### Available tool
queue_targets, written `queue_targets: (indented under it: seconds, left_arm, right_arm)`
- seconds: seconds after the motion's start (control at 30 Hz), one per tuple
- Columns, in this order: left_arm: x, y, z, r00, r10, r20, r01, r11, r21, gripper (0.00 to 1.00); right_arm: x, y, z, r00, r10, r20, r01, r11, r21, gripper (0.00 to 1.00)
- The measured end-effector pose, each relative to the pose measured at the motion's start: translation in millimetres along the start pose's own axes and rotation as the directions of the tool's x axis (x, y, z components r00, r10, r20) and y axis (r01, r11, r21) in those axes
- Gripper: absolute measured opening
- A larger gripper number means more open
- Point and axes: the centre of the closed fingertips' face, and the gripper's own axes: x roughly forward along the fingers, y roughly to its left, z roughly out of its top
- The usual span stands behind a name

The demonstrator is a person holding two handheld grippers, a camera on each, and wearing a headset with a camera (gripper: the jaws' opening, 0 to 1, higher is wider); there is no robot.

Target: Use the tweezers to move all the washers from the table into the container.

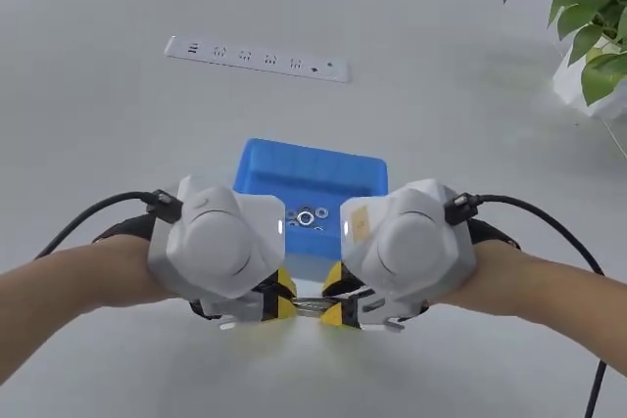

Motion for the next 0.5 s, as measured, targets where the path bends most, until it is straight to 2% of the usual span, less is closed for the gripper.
queue_targets:
  seconds: [0.33, 0.43, 0.5]
  left_arm:
    - [-1.3, 0.3, -1.0, 0.9998, 0.003, -0.019, -0.003, 1.000, 0.015, 0.12]
    - [-3.3, -0.4, -2.5, 0.9998, 0.003, -0.022, -0.003, 1.000, 0.002, 0.17]
    - [-5.3, -1.1, -5.1, 0.9996, 0.009, -0.026, -0.009, 1.000, -0.004, 0.18]
  right_arm:
    - [0.3, 1.4, 0.1, 1.0000, -0.001, 0.008, 0.001, 0.999, 0.048, 0.16]
    - [-3.0, -0.8, -2.5, 0.9995, -0.031, 0.008, 0.031, 0.998, 0.055, 0.19]
    - [-8.2, -3.4, -1.5, 0.9974, -0.061, 0.037, 0.058, 0.994, 0.091, 0.19]
